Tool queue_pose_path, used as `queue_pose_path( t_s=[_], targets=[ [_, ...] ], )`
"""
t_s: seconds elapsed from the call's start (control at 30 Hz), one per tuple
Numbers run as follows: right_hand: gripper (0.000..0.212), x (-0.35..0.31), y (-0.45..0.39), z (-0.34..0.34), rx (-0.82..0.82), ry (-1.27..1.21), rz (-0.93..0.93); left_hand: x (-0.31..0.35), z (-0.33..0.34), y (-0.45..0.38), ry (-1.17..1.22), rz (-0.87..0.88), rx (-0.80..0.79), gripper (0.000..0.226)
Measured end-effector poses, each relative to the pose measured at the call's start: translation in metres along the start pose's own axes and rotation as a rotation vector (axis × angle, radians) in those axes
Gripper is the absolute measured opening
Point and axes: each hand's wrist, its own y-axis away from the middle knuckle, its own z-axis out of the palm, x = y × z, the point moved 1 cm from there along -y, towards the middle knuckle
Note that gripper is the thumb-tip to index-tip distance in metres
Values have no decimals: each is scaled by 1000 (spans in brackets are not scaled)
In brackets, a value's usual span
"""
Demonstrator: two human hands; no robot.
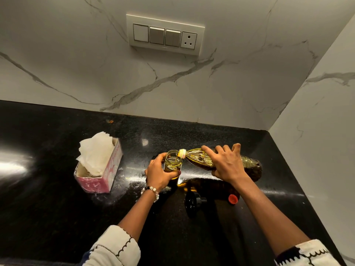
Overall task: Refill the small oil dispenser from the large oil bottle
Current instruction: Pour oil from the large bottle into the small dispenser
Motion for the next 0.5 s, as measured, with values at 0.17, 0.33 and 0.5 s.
queue_pose_path(
  t_s=[0.17,0.33,0.5],
  targets=[
    [95,0,0,-1,-4,7,2,0,0,0,3,2,0,74],
    [96,0,0,-1,-2,6,-1,-1,1,-1,-9,11,6,71],
    [96,0,-1,0,1,10,-3,-1,1,0,-11,7,1,72]
  ],
)
